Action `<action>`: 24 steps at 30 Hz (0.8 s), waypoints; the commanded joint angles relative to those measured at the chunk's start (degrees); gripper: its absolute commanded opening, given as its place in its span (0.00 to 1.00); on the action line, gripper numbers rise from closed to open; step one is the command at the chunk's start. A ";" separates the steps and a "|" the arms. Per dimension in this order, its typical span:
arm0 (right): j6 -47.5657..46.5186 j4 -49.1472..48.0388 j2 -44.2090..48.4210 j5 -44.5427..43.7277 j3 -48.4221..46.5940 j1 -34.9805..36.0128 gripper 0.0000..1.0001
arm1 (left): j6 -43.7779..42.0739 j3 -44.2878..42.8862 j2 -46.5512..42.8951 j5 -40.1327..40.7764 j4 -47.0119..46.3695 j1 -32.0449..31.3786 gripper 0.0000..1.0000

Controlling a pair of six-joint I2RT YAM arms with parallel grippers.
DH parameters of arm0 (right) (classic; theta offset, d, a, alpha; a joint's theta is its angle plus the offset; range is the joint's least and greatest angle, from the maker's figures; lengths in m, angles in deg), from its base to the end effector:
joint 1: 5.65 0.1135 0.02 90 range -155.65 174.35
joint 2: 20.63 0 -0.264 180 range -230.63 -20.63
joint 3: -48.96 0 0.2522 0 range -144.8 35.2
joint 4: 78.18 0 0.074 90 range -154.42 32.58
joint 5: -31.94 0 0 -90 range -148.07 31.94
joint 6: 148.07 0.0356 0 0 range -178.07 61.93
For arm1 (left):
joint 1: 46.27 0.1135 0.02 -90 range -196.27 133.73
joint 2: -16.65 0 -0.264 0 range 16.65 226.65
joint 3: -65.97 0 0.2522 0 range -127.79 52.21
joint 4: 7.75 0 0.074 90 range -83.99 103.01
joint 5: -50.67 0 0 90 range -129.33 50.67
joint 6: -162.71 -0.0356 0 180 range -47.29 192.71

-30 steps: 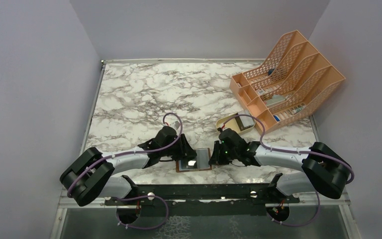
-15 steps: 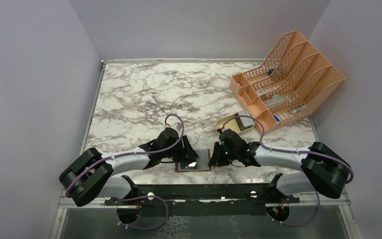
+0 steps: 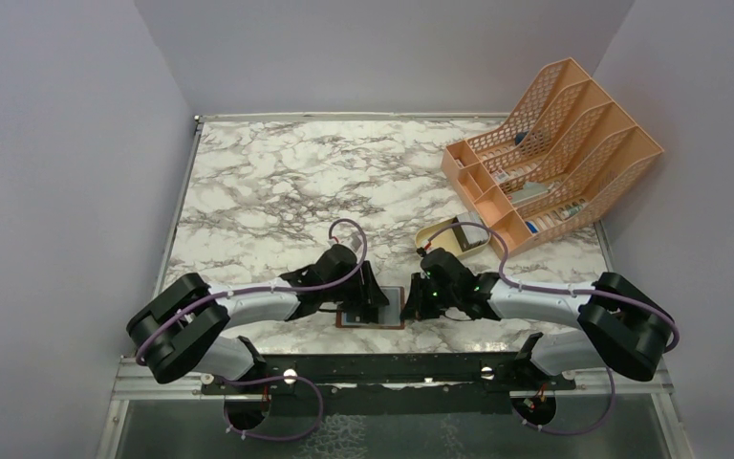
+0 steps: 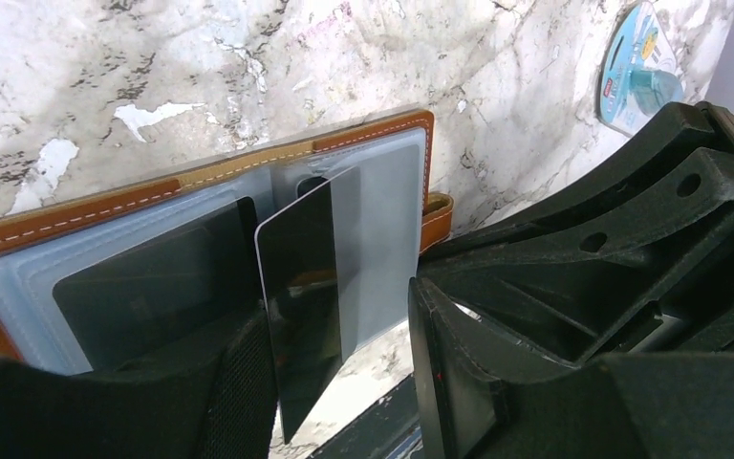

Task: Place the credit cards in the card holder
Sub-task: Insert the credit card into the card holder.

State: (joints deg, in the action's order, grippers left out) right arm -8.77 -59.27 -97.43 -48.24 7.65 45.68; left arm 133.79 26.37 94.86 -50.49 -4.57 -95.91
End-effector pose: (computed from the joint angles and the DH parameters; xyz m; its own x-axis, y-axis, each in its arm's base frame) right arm 0.1381 0.1822 0.1354 -0.9616 -0.0060 -0.2745 -0.1570 0.8322 0.5318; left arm 0.1530 -0.1907 0.1420 -0.9448 -0.2143 -0.2477 0.0290 0.6985 -0.7150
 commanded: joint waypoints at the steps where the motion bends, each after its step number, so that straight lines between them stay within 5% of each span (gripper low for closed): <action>1: 0.29 1.12 1.79 -1.65 0.63 0.52 0.08 | -3.04 -3.46 -1.75 5.62 6.98 -0.56 0.51; 8: 0.20 1.23 2.01 -1.83 0.92 0.52 0.07 | -5.26 -6.48 -4.97 11.16 16.02 -0.57 0.56; 24: 0.32 1.83 2.69 -2.56 0.86 0.52 0.07 | -4.83 -5.45 -5.34 10.14 15.63 -0.56 0.58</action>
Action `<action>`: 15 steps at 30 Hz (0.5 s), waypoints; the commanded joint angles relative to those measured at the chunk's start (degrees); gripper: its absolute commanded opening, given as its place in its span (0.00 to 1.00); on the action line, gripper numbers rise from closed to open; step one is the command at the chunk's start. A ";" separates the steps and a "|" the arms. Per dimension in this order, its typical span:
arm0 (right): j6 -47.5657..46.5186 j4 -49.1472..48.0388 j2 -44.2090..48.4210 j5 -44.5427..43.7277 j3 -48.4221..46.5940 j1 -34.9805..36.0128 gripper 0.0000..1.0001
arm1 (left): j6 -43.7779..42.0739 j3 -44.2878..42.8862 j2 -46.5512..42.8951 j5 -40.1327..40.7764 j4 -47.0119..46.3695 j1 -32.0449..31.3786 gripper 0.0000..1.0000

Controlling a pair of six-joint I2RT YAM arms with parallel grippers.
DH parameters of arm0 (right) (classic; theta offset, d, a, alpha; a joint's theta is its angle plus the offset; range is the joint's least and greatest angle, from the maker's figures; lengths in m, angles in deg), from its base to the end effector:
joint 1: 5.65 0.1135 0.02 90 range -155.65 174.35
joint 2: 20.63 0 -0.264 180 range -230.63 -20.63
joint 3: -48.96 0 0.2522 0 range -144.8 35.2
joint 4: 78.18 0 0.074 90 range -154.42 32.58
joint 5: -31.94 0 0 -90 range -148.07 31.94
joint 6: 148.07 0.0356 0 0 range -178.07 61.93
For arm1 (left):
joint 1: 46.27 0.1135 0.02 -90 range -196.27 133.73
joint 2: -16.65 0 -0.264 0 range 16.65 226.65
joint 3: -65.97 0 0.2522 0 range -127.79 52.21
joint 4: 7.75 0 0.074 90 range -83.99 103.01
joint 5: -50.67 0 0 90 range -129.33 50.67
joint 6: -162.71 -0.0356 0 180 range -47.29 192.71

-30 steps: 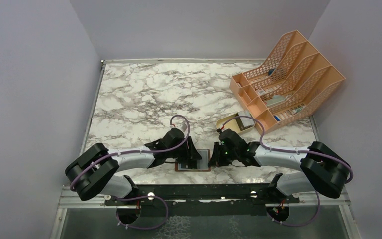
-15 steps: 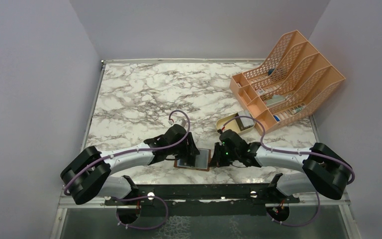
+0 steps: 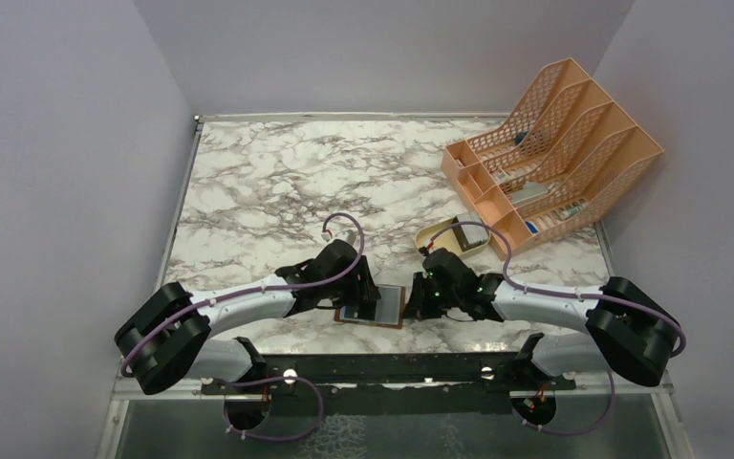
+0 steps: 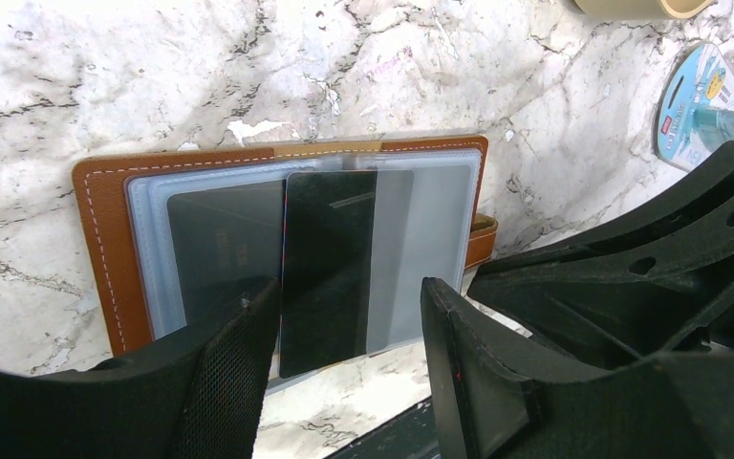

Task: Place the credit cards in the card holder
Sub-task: Insert the credit card into the card holder.

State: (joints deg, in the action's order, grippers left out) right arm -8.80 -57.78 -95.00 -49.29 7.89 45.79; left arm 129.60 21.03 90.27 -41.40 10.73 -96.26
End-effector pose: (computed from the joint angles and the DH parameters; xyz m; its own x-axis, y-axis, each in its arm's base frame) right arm 0.1356 0.1788 0.1413 -0.9561 0.0021 -0.2932 -0.1603 0.8335 0.5288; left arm 0.1542 -0.1857 0.1654 -0.9119 -0.2156 -0.3492 0.0319 0.8111 -0.5840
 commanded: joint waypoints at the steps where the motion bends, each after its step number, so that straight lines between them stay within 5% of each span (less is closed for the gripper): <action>1: 0.38 0.09 0.17 -1.44 0.74 0.42 0.07 | -0.57 0.01 -0.56 0.91 0.12 -0.22 0.58; 15: 0.36 -1.37 -1.46 -0.95 0.86 0.42 0.07 | 1.29 1.34 1.55 -1.20 -3.05 -1.35 0.58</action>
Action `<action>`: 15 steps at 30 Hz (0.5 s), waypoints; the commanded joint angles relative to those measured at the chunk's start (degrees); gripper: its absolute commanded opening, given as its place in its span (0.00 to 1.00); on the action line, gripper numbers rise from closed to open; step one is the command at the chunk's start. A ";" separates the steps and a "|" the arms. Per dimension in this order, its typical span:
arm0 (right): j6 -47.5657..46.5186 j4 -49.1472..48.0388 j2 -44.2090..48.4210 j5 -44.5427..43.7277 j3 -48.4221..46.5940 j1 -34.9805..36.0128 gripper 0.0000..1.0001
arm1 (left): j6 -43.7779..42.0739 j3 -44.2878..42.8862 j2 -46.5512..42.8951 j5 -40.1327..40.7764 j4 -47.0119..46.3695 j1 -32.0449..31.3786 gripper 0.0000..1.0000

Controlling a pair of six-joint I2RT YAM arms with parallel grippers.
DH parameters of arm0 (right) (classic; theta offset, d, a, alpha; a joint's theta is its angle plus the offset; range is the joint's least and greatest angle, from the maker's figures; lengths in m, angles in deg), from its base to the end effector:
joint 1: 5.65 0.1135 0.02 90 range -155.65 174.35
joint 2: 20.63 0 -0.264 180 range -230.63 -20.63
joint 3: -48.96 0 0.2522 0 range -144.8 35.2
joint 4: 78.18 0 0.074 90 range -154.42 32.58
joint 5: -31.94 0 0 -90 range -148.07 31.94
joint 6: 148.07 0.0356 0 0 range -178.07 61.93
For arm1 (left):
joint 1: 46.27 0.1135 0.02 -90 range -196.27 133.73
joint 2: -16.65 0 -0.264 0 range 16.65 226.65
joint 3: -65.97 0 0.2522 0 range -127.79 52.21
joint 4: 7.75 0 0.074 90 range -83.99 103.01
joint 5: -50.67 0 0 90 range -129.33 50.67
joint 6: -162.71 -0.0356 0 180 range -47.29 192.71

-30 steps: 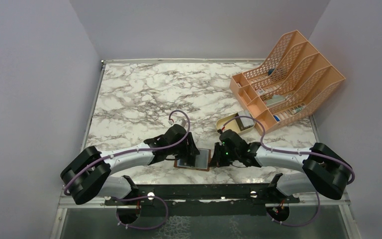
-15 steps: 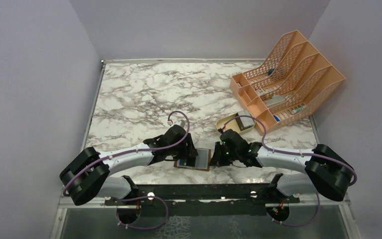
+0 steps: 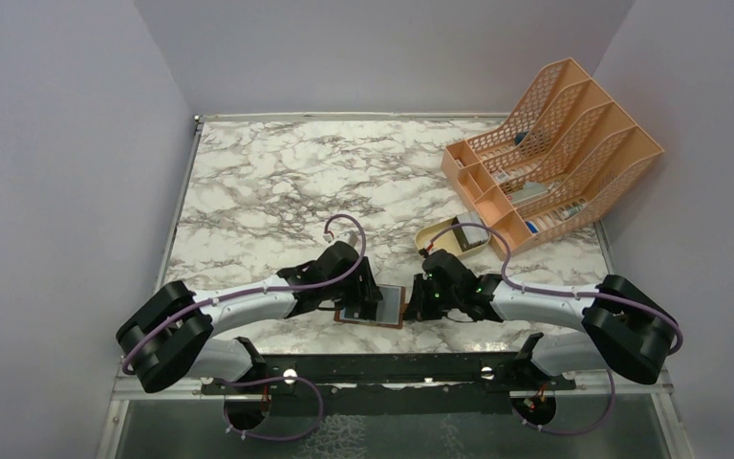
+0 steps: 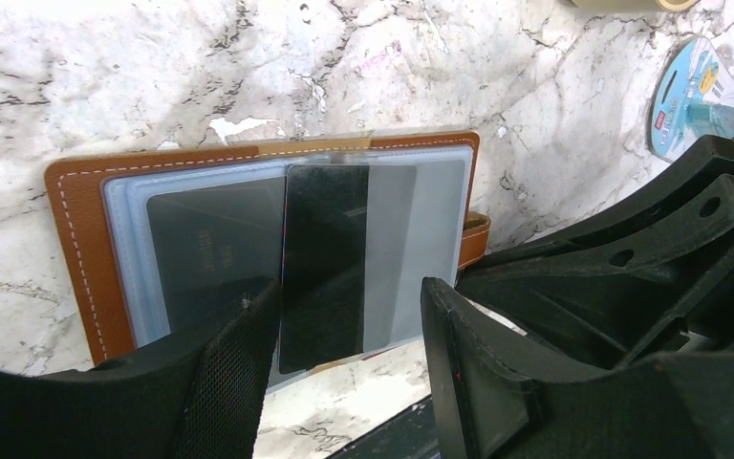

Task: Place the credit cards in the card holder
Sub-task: Insert the credit card into the card holder.

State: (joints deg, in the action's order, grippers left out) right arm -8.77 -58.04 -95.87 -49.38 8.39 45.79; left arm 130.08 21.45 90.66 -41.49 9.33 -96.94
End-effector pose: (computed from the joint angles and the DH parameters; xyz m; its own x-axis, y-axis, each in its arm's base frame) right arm 0.1349 0.1778 0.1361 -0.9593 -0.0011 -0.2823 -0.1532 0.8420 0.5173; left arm 0.1524 -0.1881 0.1636 -0.9130 -0.2136 -0.3476 0.0380 0.8038 -0.5937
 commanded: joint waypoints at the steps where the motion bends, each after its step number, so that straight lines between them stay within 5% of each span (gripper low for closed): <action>1: 0.29 -1.10 -0.60 -0.87 0.35 0.42 0.07 | 0.96 1.04 1.25 -1.18 -1.98 -0.78 0.58; 15: 0.23 -1.67 -1.14 -0.52 0.58 0.50 0.07 | 2.85 1.31 2.81 -3.70 -6.23 -1.73 0.58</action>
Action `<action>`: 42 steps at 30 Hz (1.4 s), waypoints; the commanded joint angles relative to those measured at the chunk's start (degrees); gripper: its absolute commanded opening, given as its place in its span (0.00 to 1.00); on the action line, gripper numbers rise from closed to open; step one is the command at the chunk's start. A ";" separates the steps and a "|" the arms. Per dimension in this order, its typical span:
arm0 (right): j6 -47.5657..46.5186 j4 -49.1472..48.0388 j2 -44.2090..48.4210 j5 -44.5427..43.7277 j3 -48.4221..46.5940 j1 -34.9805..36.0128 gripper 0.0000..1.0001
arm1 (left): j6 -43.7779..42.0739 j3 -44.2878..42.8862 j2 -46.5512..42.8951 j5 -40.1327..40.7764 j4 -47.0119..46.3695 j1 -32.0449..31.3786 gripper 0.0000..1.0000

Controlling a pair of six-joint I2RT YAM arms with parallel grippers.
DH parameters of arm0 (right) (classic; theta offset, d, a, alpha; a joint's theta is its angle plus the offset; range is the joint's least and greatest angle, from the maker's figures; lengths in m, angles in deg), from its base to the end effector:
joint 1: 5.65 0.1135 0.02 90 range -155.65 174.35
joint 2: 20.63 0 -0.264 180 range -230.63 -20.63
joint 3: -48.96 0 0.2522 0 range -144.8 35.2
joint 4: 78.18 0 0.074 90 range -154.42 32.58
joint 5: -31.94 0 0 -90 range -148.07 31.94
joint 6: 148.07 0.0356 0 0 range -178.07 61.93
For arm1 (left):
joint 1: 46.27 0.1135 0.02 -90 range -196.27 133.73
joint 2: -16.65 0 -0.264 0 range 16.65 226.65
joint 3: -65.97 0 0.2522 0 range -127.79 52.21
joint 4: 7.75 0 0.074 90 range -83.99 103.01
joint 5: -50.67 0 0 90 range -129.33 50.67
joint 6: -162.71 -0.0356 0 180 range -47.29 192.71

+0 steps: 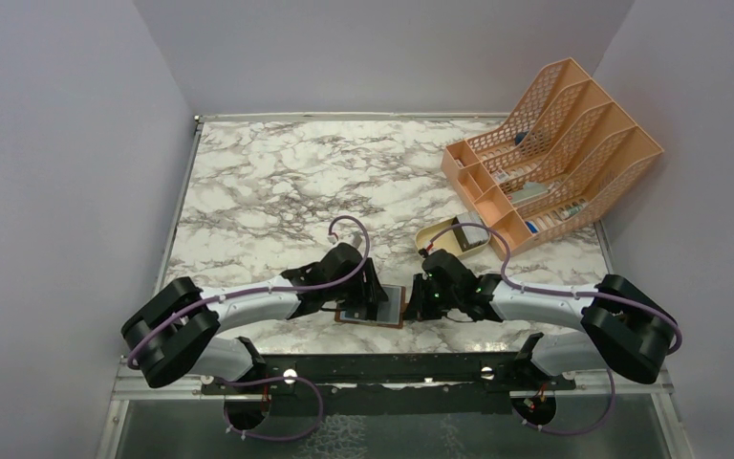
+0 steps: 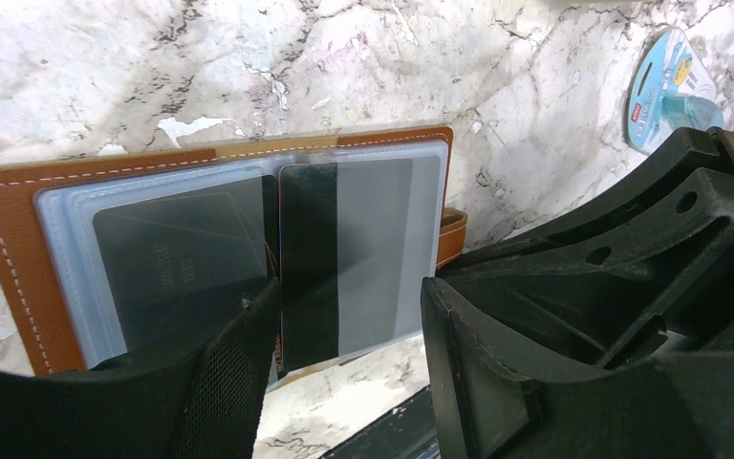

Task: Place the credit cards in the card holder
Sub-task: Insert the credit card into the card holder.

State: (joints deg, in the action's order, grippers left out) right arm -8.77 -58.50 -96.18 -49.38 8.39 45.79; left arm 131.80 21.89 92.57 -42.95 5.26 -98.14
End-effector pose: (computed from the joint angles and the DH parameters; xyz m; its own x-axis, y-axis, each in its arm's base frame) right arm 0.1354 0.1784 0.1355 -0.9589 -0.0005 -0.2839 -0.1541 0.8409 0.5188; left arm 0.1512 -0.1962 0.1593 -0.9210 -0.2135 -0.3260 0.0439 0.7744 -0.6311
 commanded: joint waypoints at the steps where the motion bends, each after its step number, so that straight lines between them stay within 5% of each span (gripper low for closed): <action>1: 0.22 -1.25 -0.82 -0.51 0.53 0.48 0.07 | 1.29 0.96 1.02 -2.41 -2.47 -0.54 0.58; 29: -0.48 0.03 -1.27 -1.50 -0.17 0.50 0.06 | 2.08 1.96 0.98 -4.46 -10.53 -1.59 0.59; 42: 0.58 5.51 3.96 -3.01 -3.08 0.50 0.20 | -4.62 -2.58 -4.65 1.74 5.87 1.67 0.68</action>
State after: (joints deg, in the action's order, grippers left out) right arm -8.75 -54.63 -93.86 -51.02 7.71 45.85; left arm 130.58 21.06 90.60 -43.82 5.37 -98.60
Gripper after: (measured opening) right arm 0.178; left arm 0.668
